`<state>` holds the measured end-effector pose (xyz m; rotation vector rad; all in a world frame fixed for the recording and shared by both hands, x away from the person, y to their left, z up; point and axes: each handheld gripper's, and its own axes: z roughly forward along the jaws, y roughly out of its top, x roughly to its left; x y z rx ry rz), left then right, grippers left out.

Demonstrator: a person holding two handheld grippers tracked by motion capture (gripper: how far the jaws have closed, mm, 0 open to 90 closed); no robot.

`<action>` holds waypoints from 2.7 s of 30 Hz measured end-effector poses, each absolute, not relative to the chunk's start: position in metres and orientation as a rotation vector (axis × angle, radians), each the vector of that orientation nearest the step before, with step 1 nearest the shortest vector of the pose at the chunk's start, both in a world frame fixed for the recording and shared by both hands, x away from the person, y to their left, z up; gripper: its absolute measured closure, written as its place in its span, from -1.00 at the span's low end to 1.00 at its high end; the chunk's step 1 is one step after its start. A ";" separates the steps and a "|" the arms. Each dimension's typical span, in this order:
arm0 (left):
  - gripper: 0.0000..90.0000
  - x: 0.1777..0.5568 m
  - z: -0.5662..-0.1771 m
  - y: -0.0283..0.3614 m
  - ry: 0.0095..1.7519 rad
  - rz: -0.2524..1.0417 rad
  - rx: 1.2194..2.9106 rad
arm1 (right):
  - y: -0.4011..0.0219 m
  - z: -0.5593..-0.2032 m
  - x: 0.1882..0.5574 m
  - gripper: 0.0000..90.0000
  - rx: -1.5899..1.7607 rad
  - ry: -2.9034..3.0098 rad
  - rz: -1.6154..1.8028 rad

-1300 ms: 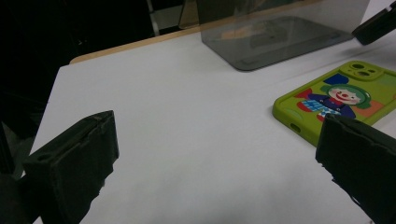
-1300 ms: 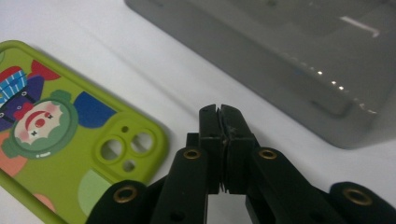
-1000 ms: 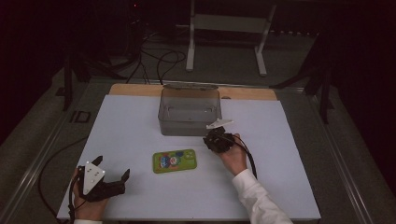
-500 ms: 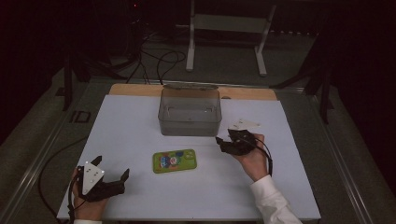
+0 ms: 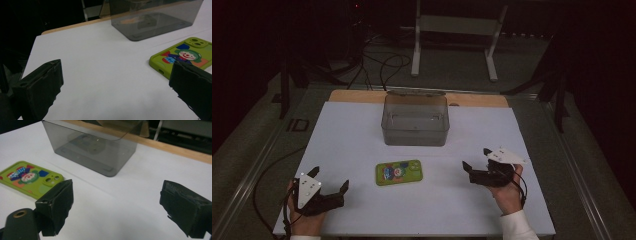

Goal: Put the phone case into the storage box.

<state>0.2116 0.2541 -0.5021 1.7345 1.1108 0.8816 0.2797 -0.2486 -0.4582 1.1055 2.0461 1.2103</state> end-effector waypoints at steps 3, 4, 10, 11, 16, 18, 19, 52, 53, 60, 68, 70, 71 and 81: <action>-1.00 0.212 -0.501 0.257 1.117 0.885 1.722 | -0.258 -0.467 0.271 -0.77 1.110 2.012 1.229; -1.00 0.212 -0.501 0.258 1.119 0.882 1.718 | -0.260 -0.469 0.268 -0.77 1.102 1.997 1.239; -1.00 0.211 -0.498 0.259 1.112 0.890 1.699 | -0.265 -0.478 0.251 -0.79 1.063 1.921 1.297; -1.00 0.211 -0.498 0.258 1.108 0.890 1.699 | -0.265 -0.479 0.250 -0.79 1.067 1.912 1.305; -1.00 0.210 -0.497 0.257 1.097 0.880 1.694 | -0.265 -0.484 0.243 -0.79 1.070 1.877 1.364; -1.00 0.210 -0.496 0.257 1.093 0.873 1.690 | -0.265 -0.488 0.242 -0.79 1.066 1.880 1.373; -1.00 0.210 -0.496 0.256 1.092 0.874 1.691 | -0.266 -0.489 0.242 -0.79 1.063 1.879 1.370; -1.00 0.244 -0.455 0.237 0.989 0.769 1.777 | -0.260 -0.492 0.239 -0.75 1.028 1.879 1.361; -1.00 0.246 -0.454 0.236 0.981 0.762 1.786 | -0.260 -0.492 0.239 -0.75 1.028 1.878 1.361; -1.00 0.262 -0.447 0.225 0.902 0.713 1.891 | -0.263 -0.493 0.240 -0.75 1.032 1.879 1.371; -1.00 0.277 -0.446 0.213 0.838 0.702 1.962 | -0.262 -0.493 0.239 -0.75 1.028 1.881 1.375; -1.00 0.280 -0.446 0.211 0.831 0.704 1.978 | -0.261 -0.493 0.239 -0.75 1.027 1.880 1.377; -1.00 0.281 -0.446 0.211 0.826 0.703 1.986 | -0.262 -0.493 0.239 -0.75 1.027 1.882 1.375; -1.00 0.292 -0.447 0.205 0.778 0.667 2.040 | -0.262 -0.494 0.238 -0.75 1.025 1.885 1.378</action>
